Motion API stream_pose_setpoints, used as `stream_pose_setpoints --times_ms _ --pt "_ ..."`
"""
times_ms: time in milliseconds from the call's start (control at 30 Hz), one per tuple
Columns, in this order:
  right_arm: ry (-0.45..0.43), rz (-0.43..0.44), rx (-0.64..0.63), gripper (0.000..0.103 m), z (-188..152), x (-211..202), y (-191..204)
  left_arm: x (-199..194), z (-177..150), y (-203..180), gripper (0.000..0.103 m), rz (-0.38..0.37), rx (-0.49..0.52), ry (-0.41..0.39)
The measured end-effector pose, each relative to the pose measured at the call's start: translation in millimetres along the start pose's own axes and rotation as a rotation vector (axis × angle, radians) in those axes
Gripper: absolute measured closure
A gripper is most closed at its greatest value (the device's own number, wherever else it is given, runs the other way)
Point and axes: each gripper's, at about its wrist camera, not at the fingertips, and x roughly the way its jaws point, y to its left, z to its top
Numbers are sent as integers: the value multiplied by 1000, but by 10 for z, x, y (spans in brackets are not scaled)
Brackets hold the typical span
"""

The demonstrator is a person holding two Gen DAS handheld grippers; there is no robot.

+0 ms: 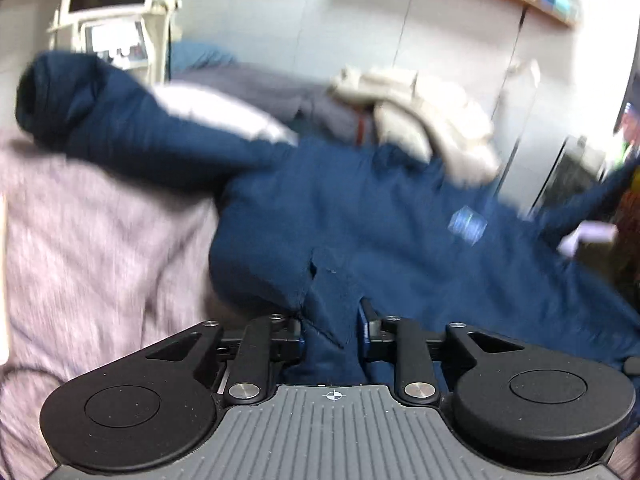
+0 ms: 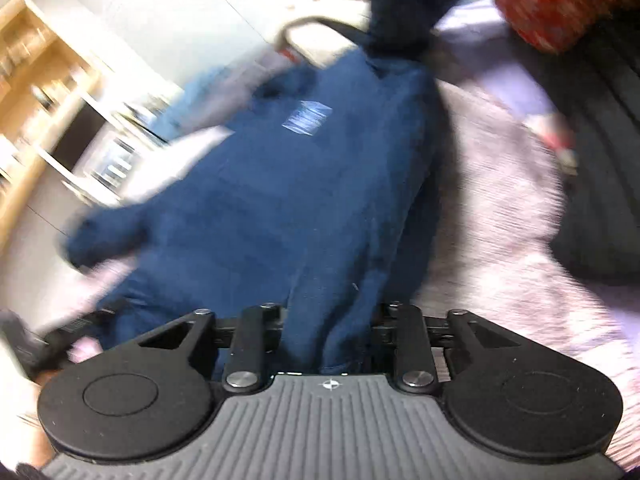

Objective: Fold large clothes

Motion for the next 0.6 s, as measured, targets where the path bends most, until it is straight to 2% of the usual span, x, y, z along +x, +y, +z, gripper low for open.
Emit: stream_pose_setpoints --times_ms 100,200,267,333,433,467,500,567,600 --pt "-25 205 119 77 197 -166 202 -290 405 38 36 -29 -24 -86" --pt "-34 381 135 78 370 -377 486 -640 717 99 37 -40 -23 -153" --pt "-31 464 124 78 440 -512 640 -891 843 117 37 -33 -7 -172" --pt "-20 509 125 78 460 -641 718 -1087 887 147 37 -11 10 -152" --pt "24 490 118 78 361 -781 713 -1263 814 233 36 17 -15 -57" --pt "50 460 117 78 310 -806 687 -1234 747 265 27 33 -12 -12" --pt "57 404 93 78 254 -807 659 -1140 715 297 23 61 4 44" --pt "74 262 15 75 124 -787 583 -937 463 317 6 114 39 135" --pt "91 179 -11 74 40 -735 514 -855 319 353 3 122 52 186"
